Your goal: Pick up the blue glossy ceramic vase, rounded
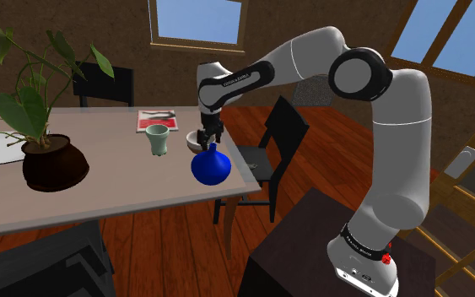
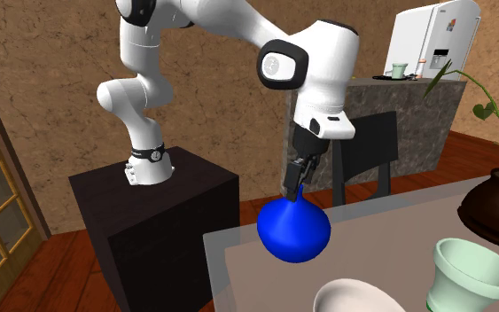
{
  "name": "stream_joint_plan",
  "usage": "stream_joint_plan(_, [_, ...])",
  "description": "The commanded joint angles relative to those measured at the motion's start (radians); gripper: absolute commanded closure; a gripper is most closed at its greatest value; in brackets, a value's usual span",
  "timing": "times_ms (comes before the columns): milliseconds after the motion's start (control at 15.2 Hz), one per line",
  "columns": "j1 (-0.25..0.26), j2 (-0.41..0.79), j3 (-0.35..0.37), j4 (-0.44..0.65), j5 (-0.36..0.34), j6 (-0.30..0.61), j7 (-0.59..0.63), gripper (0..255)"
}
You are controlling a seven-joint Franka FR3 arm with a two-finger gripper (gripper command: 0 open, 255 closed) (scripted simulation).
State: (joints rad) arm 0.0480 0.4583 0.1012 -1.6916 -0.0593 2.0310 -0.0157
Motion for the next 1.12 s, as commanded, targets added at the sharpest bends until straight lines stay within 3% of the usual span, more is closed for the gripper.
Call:
stream_joint_plan(0, [0.000, 0.002, 0.000, -0.002, 0.000, 0.005, 0.000, 255])
stream_joint_plan(594, [0.000, 0.002, 0.000, -0.001, 0.000, 0.004, 0.000, 255])
stream_joint_plan(1056, [-0.001, -0.037, 0.002, 0.037, 0.005, -0.073, -0.003, 255])
